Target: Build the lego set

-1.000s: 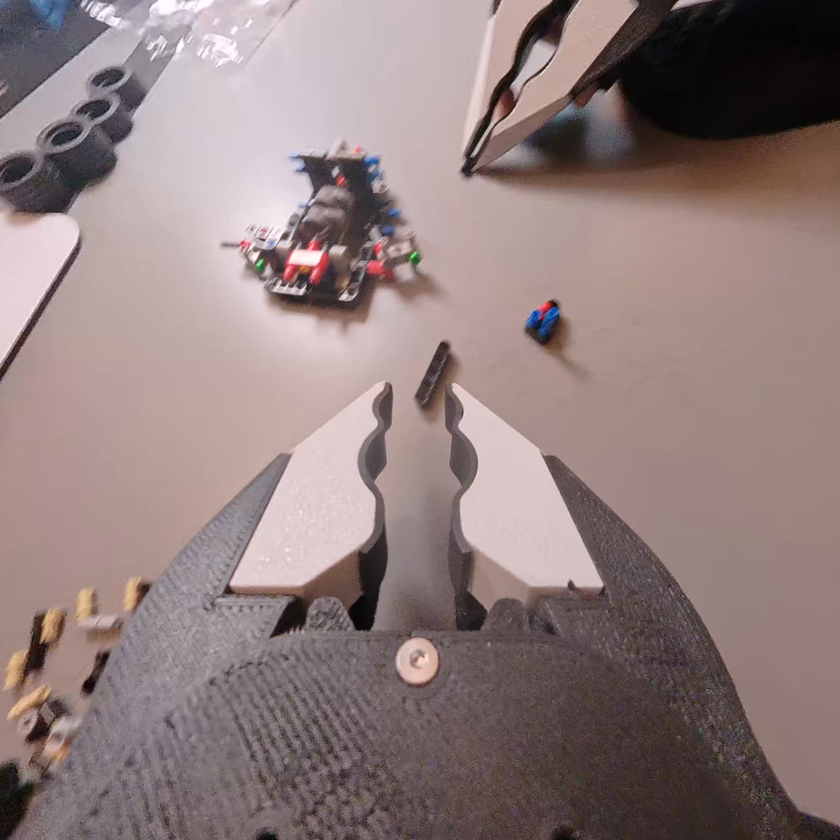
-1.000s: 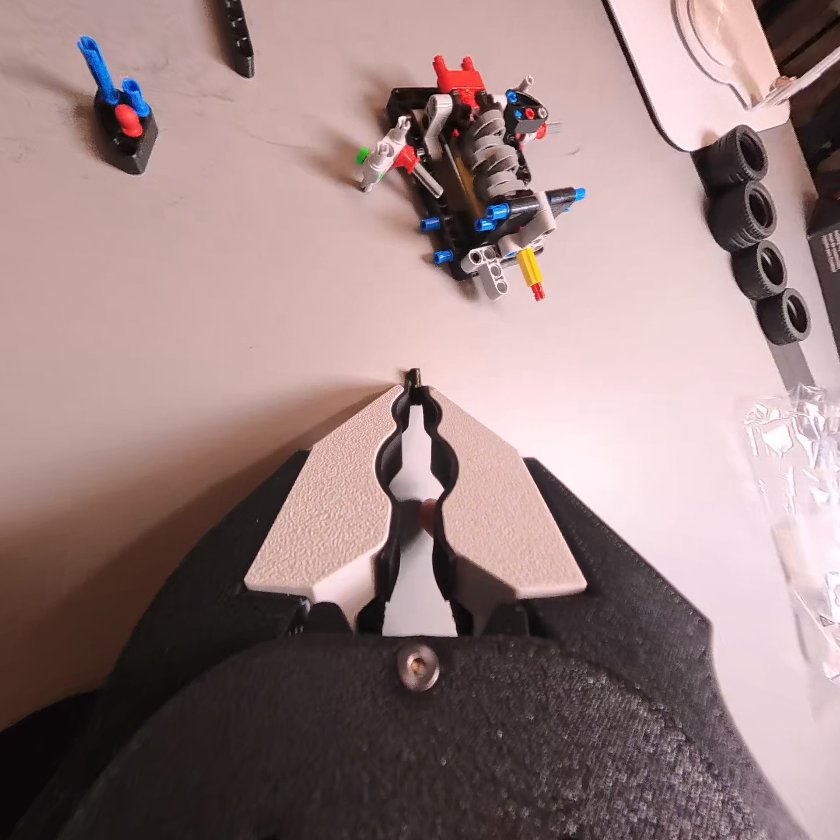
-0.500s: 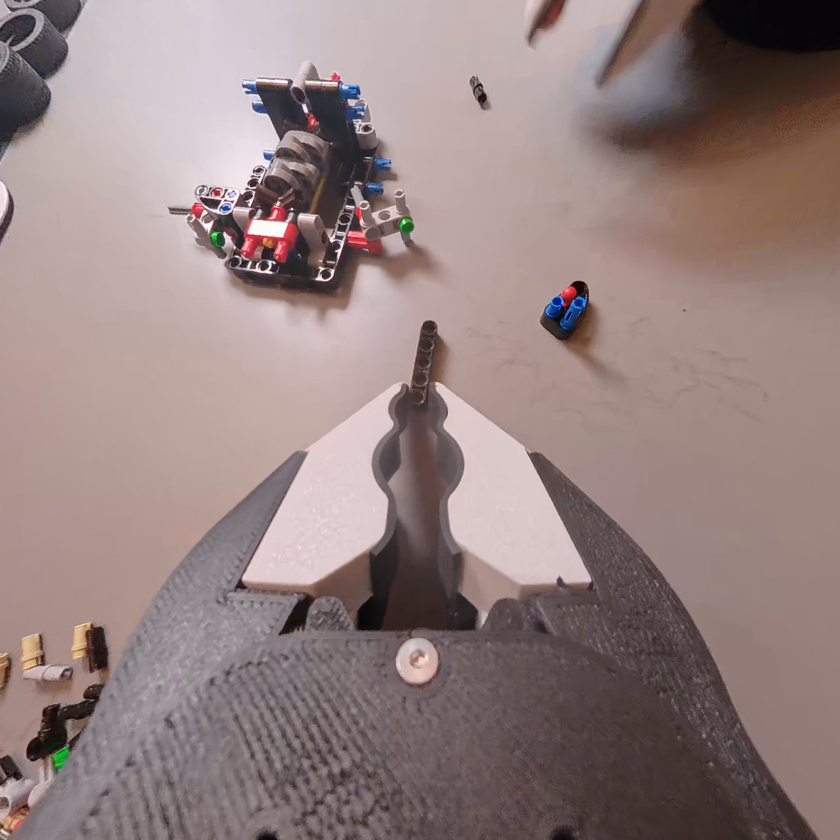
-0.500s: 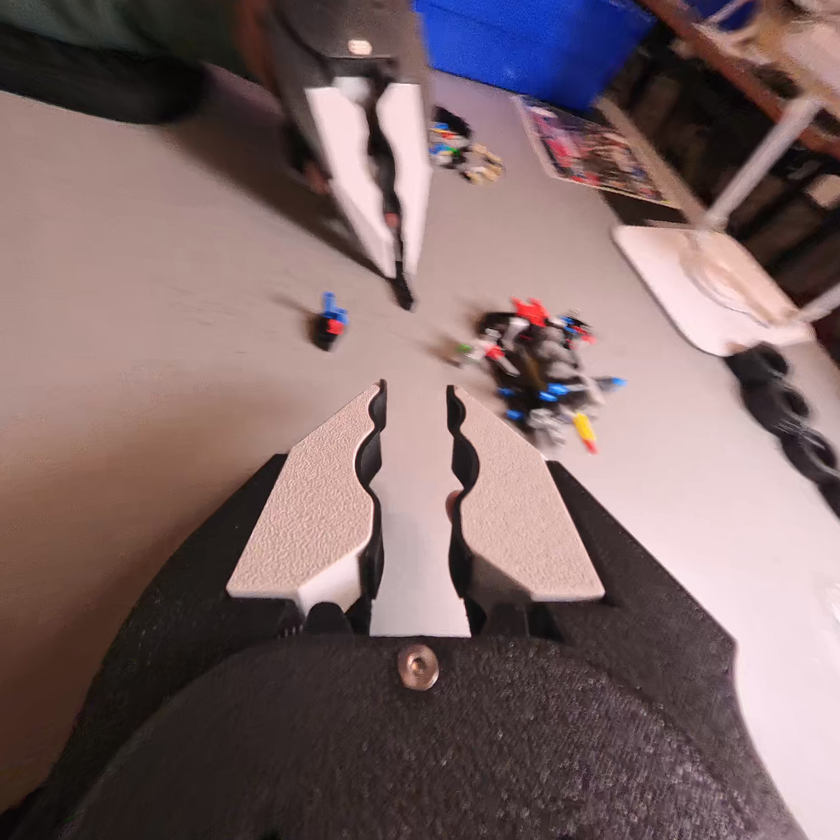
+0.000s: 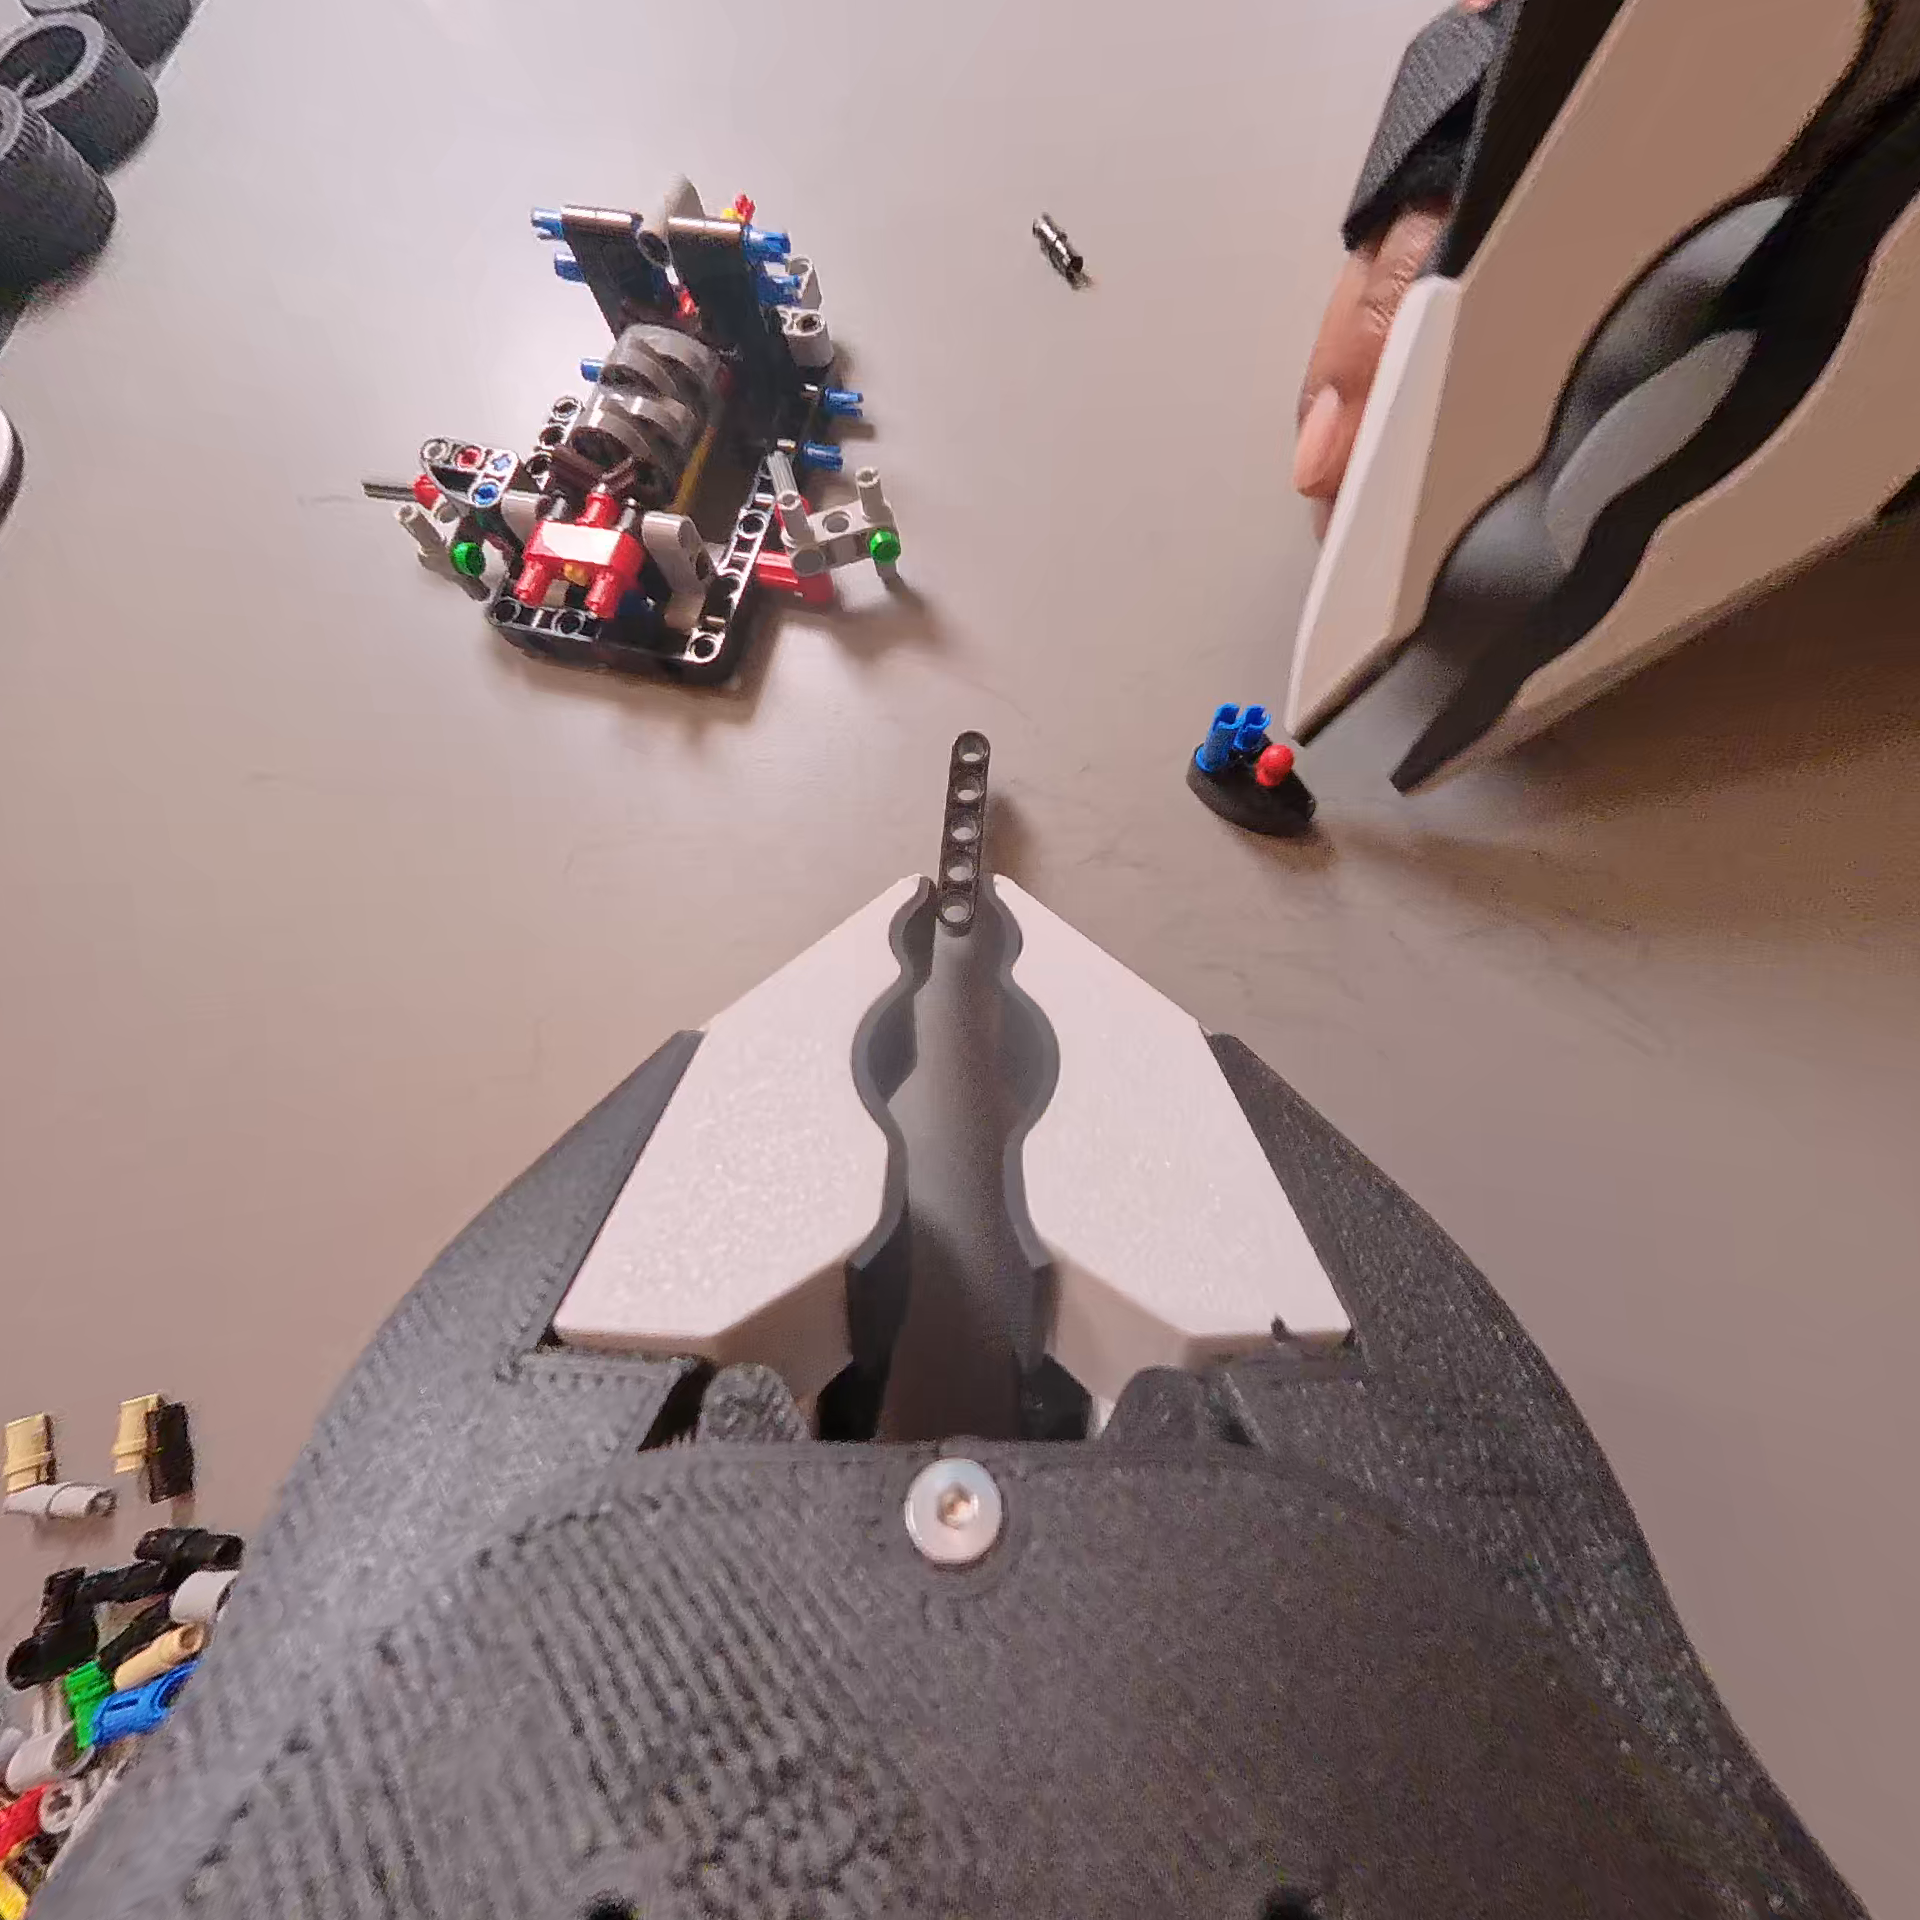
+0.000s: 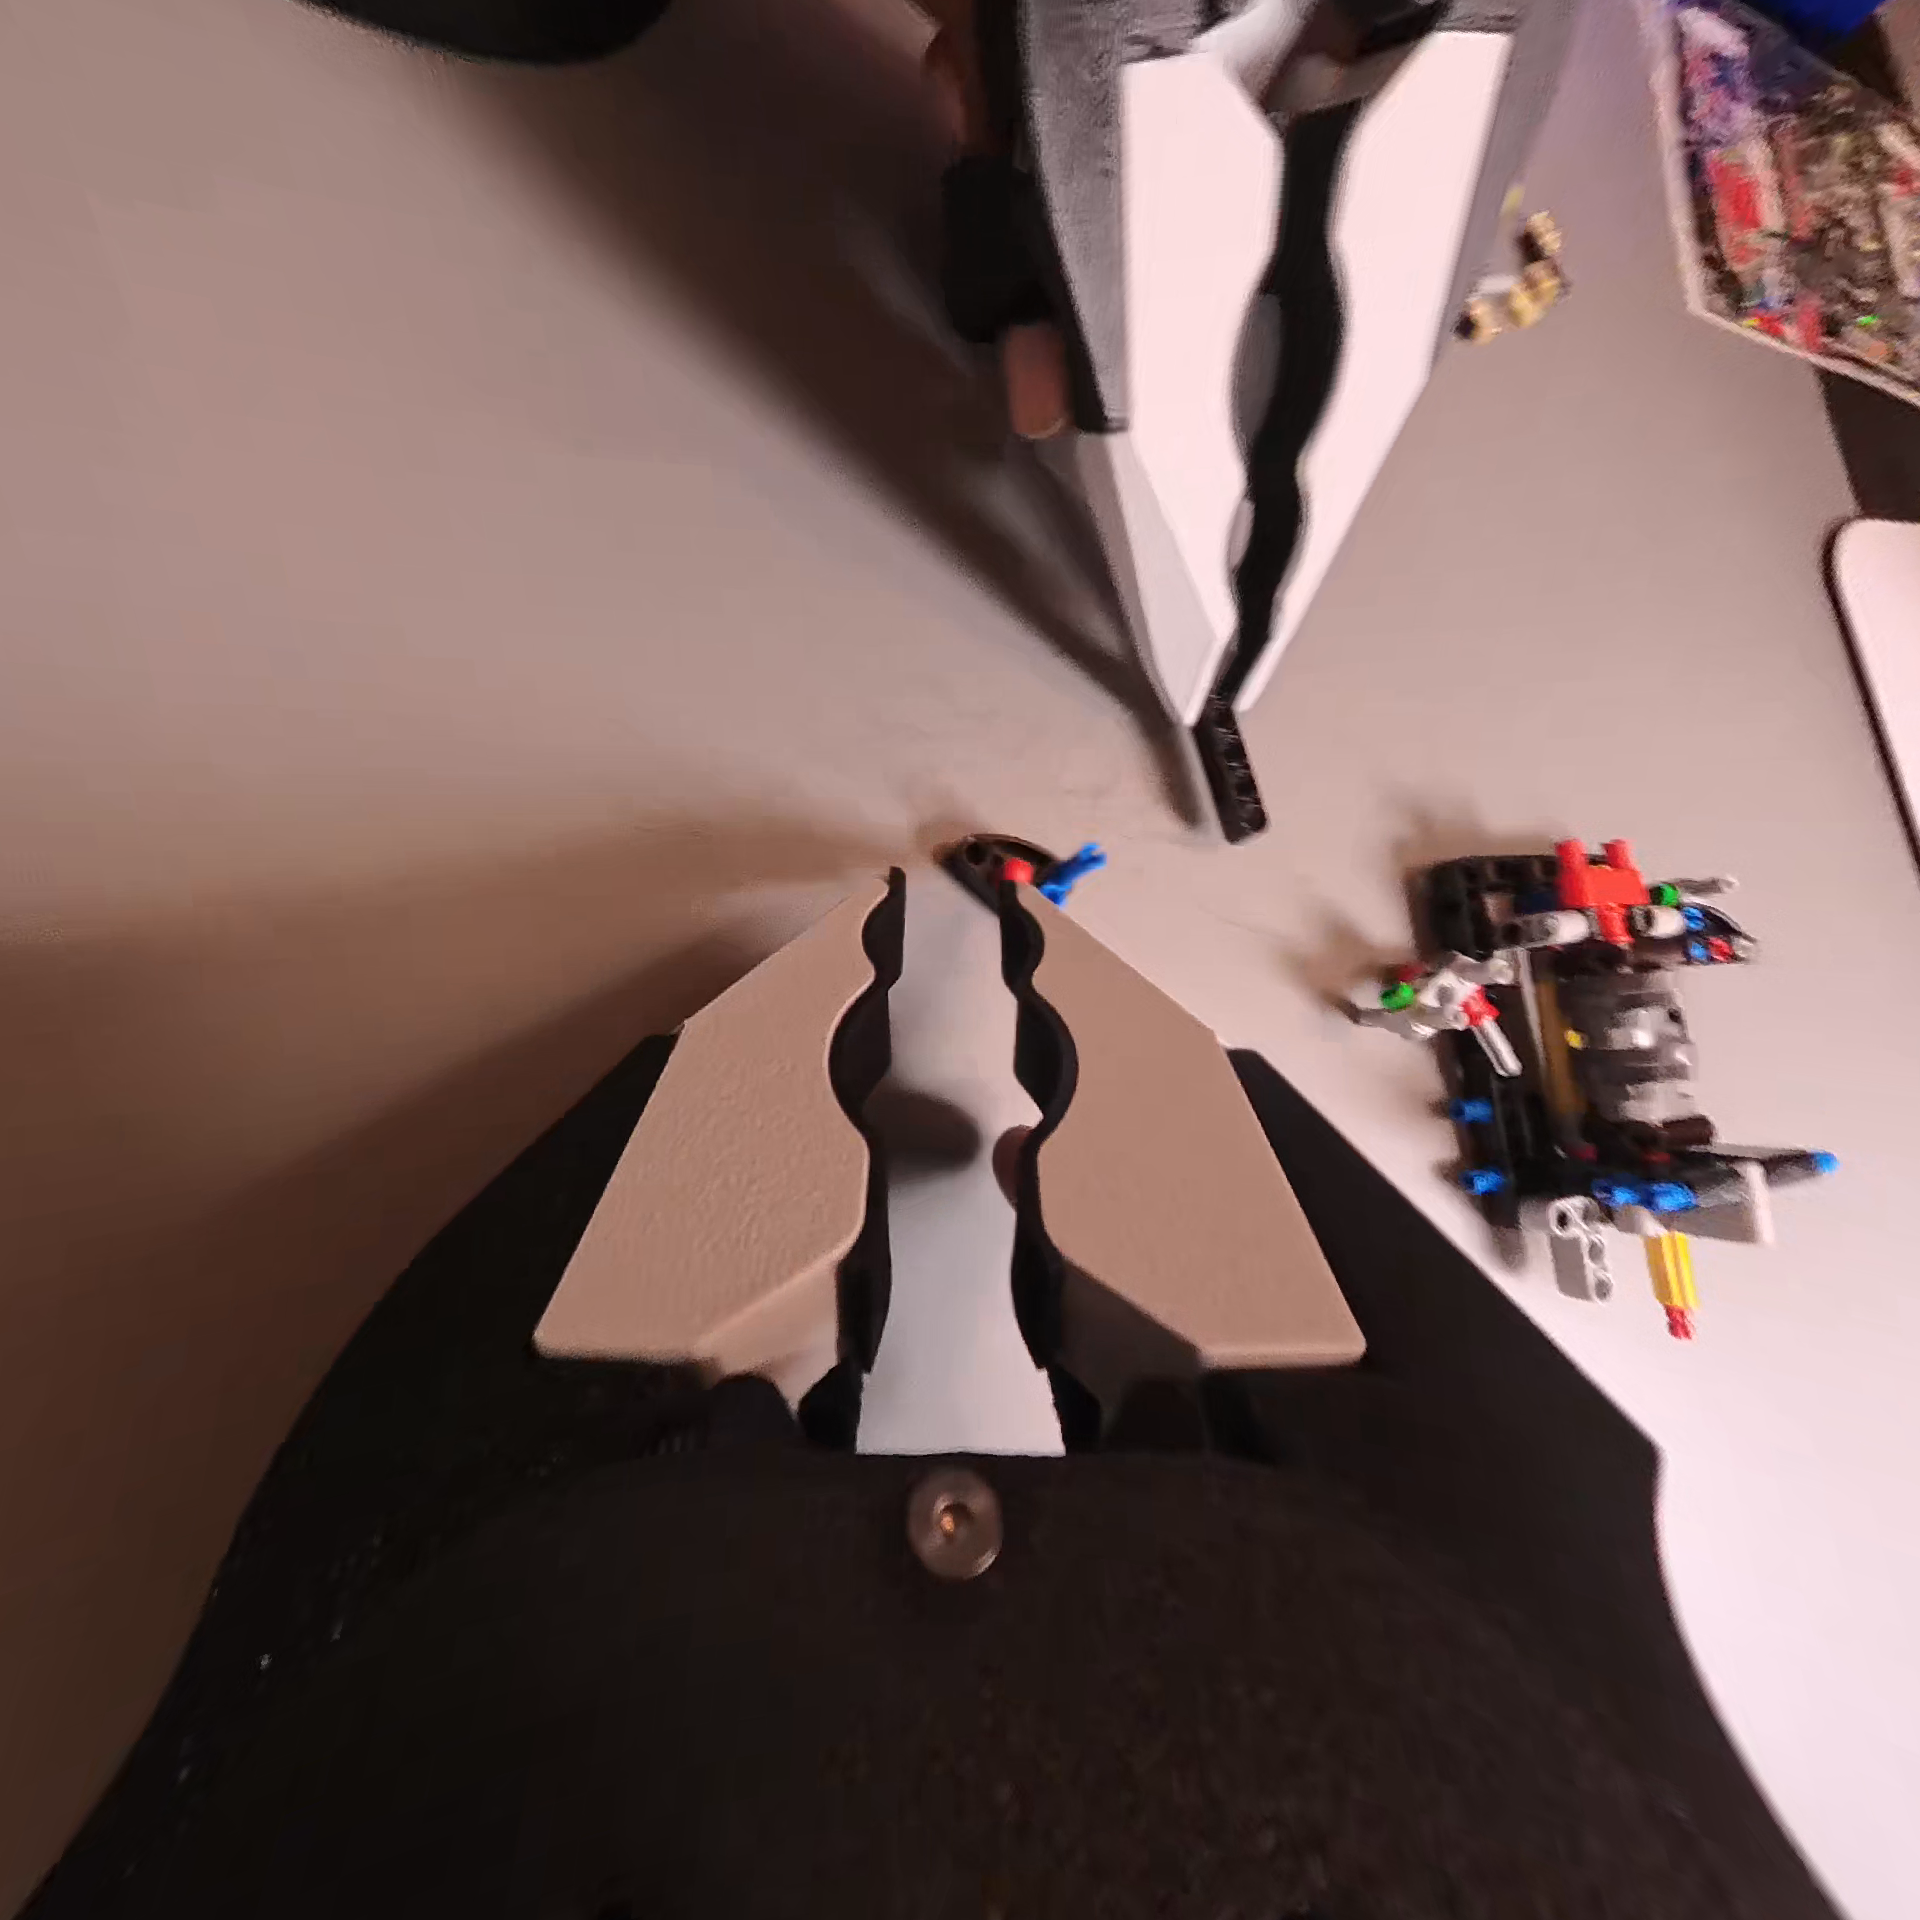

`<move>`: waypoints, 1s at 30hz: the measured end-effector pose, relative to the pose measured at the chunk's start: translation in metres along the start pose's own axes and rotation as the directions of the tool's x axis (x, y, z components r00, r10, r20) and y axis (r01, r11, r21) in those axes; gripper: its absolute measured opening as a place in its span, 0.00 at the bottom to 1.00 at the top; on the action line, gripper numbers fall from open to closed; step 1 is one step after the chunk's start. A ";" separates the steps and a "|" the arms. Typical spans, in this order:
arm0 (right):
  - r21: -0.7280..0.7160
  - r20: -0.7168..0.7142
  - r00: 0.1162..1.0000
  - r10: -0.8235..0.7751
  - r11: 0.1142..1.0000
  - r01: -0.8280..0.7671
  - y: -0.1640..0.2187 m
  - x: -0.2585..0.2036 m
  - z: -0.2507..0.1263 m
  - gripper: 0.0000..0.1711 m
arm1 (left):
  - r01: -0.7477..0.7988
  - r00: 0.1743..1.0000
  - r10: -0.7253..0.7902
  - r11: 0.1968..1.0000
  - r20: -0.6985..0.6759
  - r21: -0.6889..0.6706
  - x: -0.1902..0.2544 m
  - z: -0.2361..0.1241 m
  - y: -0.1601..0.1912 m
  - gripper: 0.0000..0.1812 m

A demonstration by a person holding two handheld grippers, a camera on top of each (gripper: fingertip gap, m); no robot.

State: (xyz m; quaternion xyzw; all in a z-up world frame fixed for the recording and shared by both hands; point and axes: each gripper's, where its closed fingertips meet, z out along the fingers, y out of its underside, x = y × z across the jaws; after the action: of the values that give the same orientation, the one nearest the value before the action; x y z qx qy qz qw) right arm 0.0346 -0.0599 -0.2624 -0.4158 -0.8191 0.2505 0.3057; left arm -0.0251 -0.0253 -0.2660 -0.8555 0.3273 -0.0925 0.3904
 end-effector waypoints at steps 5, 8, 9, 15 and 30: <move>0.086 0.002 0.992 0.128 0.988 -0.128 0.003 0.022 -0.018 0.09 | 0.000 0.998 0.005 0.997 -0.064 0.071 0.013 -0.010 -0.012 0.03; 0.063 0.005 0.986 0.164 0.984 -0.164 0.005 0.019 -0.012 0.14 | -0.009 0.998 0.015 0.997 -0.066 0.080 0.015 -0.012 -0.014 0.03; 0.049 0.019 0.985 0.173 0.984 -0.173 0.005 0.015 -0.007 0.17 | -0.014 0.998 0.019 0.997 -0.065 0.080 0.015 -0.012 -0.014 0.03; 0.006 0.114 0.991 0.063 0.998 -0.065 0.001 0.009 0.007 0.15 | -0.027 0.997 0.030 0.999 -0.071 0.040 0.015 -0.009 -0.004 0.03; -0.031 0.110 0.994 0.025 0.999 -0.022 0.024 0.030 -0.011 0.21 | -0.023 0.987 0.044 0.990 -0.152 0.139 0.027 -0.013 -0.016 0.12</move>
State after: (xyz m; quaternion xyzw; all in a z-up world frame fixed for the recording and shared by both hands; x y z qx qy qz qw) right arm 0.0409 -0.0210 -0.2619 -0.4154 -0.8334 0.2646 0.2508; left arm -0.0021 -0.0426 -0.2483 -0.8113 0.3637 -0.1744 0.4231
